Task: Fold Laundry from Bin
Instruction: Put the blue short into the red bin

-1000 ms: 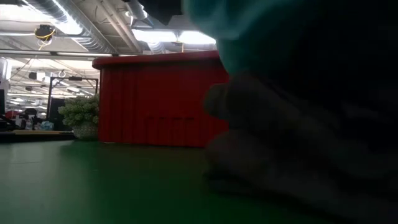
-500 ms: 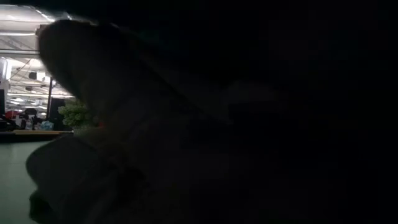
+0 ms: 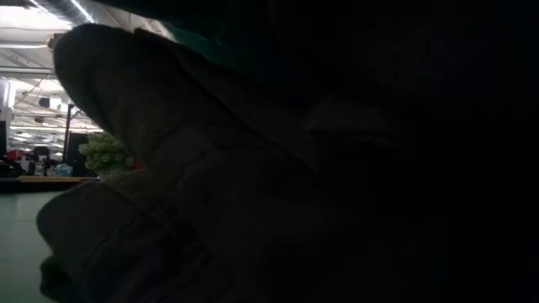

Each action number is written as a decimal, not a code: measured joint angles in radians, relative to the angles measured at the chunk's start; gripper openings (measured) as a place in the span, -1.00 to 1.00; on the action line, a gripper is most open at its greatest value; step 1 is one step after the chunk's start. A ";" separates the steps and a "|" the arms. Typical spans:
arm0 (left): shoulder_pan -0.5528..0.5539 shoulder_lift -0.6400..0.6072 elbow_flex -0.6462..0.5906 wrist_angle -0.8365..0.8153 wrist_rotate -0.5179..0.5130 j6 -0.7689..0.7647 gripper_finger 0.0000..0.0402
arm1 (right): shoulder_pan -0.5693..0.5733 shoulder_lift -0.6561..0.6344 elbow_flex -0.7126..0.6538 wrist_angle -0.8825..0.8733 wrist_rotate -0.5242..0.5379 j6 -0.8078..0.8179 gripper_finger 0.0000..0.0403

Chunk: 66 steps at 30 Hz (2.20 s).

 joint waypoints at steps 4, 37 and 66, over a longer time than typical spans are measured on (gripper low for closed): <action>-0.006 -0.002 0.000 0.009 -0.043 0.037 -0.28 | 0.115 0.030 -0.070 0.122 0.090 0.030 -1.00; -0.076 -0.160 0.000 -0.394 -0.175 -0.073 -0.28 | -0.229 0.393 -0.205 0.770 0.190 -0.192 -1.00; 0.070 -0.279 -0.279 -0.212 -0.140 -0.063 -0.59 | 0.158 0.078 -0.069 0.439 0.347 -0.026 -1.00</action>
